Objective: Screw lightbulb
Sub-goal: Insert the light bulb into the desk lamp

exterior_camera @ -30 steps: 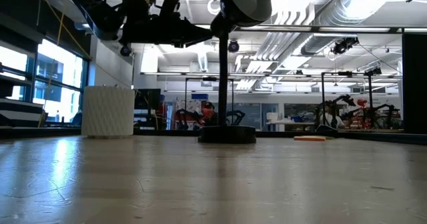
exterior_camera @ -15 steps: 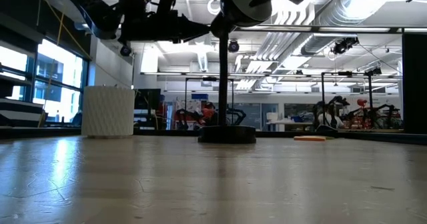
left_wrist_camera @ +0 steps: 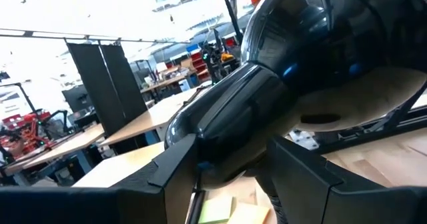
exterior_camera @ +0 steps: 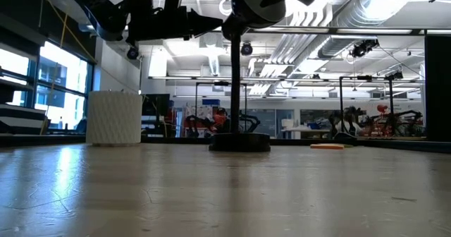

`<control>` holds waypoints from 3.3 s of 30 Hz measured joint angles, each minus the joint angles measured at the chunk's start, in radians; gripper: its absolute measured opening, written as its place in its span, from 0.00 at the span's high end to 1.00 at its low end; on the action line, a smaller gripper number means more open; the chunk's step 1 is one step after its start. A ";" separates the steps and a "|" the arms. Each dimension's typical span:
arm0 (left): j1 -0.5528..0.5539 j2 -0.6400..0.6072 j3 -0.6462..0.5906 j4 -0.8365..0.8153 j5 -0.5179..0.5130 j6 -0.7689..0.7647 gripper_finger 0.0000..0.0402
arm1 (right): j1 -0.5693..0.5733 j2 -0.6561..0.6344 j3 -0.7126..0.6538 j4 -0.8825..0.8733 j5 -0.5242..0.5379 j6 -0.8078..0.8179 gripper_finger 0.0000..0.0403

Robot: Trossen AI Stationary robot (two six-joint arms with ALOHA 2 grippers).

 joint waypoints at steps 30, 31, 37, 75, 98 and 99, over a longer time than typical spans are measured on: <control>-0.059 0.001 0.000 0.016 0.004 0.046 0.56 | -0.064 0.000 0.000 0.067 -0.043 0.917 0.36; -0.063 0.001 0.000 0.016 -0.020 0.059 0.56 | -0.064 0.000 0.000 0.069 -0.043 0.975 0.36; -0.082 -0.003 0.001 -0.003 -0.100 0.138 0.56 | -0.064 -0.006 0.000 0.091 -0.047 1.226 0.36; 0.197 -0.006 0.001 -0.125 0.189 -0.265 0.56 | 0.079 -0.028 0.000 -0.110 0.024 0.055 0.36; 0.209 0.346 0.292 -0.092 0.253 -0.305 0.67 | -0.015 -0.015 0.000 -0.156 0.030 -0.233 0.36; 0.208 0.344 0.292 -0.092 0.261 -0.303 0.68 | -0.021 -0.015 0.000 -0.155 0.026 -0.238 0.36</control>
